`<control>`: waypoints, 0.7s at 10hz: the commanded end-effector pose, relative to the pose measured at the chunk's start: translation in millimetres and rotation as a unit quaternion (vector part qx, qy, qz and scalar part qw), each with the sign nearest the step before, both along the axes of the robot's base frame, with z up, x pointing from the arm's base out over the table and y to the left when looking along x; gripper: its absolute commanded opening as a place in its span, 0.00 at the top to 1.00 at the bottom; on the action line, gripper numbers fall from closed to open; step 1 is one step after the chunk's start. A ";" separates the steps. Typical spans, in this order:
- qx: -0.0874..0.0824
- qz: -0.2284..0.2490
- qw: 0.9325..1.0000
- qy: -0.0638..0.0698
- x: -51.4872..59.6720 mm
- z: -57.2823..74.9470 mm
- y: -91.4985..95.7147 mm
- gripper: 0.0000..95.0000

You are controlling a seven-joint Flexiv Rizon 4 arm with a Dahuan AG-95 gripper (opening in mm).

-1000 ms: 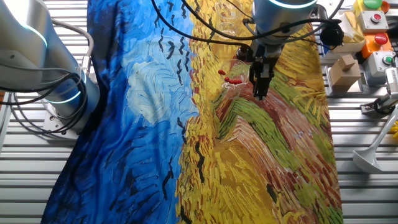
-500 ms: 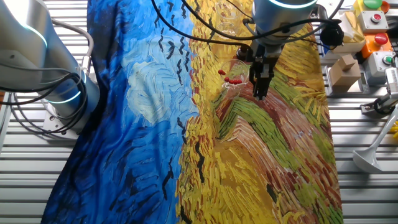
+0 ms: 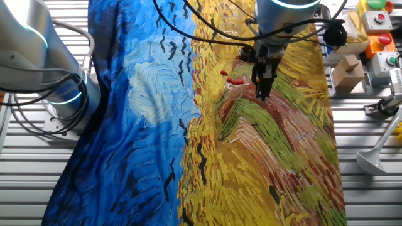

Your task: Transfer liquid using a dropper

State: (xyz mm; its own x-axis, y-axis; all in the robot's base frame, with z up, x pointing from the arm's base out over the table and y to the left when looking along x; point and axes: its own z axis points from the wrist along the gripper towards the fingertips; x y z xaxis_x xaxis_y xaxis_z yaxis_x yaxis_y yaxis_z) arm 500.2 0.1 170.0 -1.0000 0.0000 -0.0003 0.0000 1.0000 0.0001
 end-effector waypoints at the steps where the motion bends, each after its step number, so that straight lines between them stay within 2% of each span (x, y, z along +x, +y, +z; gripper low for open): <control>1: 0.014 0.009 1.000 -0.009 -0.2 0.0 -0.1 1.00; 7: 0.010 0.009 1.000 -0.007 -0.2 0.0 -0.1 1.00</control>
